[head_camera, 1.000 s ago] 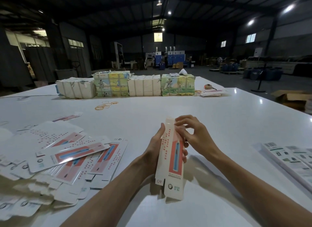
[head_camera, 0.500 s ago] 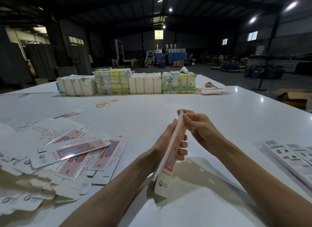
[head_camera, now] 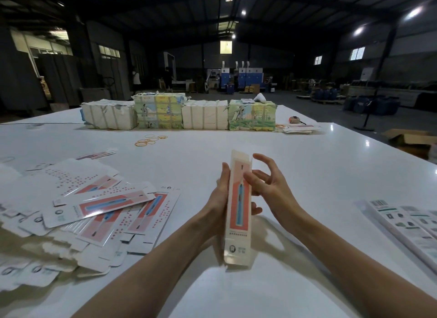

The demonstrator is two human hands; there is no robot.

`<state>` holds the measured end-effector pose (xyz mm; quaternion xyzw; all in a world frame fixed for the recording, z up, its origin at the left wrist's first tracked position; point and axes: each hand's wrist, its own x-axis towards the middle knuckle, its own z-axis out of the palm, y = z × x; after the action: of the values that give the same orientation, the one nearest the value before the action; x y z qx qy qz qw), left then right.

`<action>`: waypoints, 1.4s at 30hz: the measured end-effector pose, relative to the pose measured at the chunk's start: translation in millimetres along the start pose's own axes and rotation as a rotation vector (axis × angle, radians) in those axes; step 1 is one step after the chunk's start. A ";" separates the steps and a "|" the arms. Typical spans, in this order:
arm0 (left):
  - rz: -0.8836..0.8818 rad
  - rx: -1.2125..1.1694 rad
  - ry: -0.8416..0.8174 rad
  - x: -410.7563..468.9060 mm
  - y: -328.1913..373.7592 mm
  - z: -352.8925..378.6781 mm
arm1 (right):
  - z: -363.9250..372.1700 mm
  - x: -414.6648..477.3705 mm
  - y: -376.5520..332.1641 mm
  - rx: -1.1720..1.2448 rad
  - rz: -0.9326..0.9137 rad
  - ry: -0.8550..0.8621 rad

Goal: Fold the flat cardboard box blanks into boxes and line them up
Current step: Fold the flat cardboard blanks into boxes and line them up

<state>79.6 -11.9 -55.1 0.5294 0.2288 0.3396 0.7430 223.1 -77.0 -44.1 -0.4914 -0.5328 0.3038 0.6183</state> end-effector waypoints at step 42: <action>0.100 0.423 -0.105 -6.2 -5.1 10.7 | -24.6 16.5 9.9 -0.067 0.041 0.113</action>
<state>84.3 -24.4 -56.4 0.7011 0.2293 0.2927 0.6085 252.2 -65.8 -46.1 -0.5390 -0.4965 0.2703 0.6244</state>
